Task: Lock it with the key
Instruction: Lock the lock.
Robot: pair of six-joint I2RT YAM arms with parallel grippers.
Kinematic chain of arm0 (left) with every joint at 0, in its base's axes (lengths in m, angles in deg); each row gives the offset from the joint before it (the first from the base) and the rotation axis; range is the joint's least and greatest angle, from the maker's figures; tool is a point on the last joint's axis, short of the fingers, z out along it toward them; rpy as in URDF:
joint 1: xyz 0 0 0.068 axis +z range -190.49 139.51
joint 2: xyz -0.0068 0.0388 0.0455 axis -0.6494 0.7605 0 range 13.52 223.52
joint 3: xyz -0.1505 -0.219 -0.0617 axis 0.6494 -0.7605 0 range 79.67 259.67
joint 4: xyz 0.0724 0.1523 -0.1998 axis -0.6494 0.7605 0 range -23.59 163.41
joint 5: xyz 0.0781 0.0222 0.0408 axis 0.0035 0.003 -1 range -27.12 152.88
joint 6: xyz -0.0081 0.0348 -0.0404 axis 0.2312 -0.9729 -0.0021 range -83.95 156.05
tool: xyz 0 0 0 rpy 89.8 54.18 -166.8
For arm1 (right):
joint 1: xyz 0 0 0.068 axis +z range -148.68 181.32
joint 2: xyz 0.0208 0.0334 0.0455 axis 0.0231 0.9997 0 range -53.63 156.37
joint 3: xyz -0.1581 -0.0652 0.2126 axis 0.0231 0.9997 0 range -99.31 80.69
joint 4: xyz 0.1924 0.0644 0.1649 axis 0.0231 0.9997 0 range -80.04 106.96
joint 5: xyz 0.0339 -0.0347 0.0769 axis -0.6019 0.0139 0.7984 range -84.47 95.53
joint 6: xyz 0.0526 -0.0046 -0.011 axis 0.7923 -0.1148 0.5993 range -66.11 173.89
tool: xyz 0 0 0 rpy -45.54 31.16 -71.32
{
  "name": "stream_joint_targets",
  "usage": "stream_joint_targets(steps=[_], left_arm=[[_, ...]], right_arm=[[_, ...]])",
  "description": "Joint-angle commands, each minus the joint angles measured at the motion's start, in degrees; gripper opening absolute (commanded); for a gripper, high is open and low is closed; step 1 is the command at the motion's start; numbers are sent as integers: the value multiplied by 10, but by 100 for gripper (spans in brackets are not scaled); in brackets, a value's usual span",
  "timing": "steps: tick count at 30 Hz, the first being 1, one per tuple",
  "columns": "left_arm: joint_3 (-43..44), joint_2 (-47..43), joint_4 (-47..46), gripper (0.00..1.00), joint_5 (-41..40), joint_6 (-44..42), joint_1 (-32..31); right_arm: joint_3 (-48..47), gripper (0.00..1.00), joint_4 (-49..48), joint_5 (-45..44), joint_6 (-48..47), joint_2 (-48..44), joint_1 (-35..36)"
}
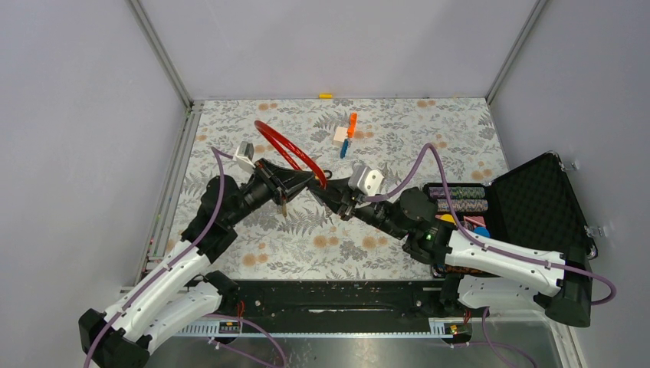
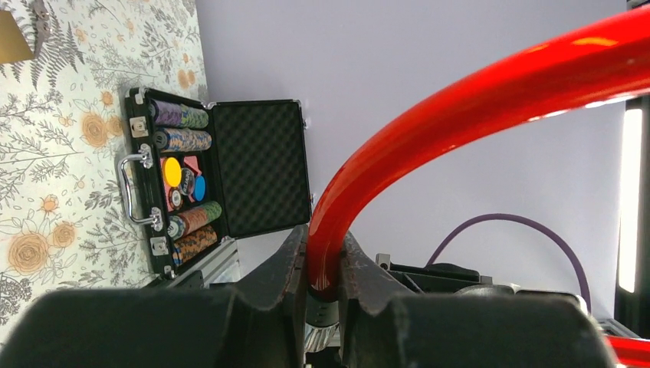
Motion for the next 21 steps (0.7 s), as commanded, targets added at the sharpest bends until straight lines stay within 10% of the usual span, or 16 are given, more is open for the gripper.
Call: stream_joint_targets(steps=[1, 10, 21], left_arm=[[21, -6, -116, 0, 18, 66, 7], [26, -16, -110, 0, 24, 56, 11], [-13, -20, -138, 0, 20, 75, 15]], right_arm=[[3, 0, 12, 69, -35, 2, 13], [-20, 2, 34, -36, 59, 17, 13], [-77, 42, 98, -63, 142, -34, 14]])
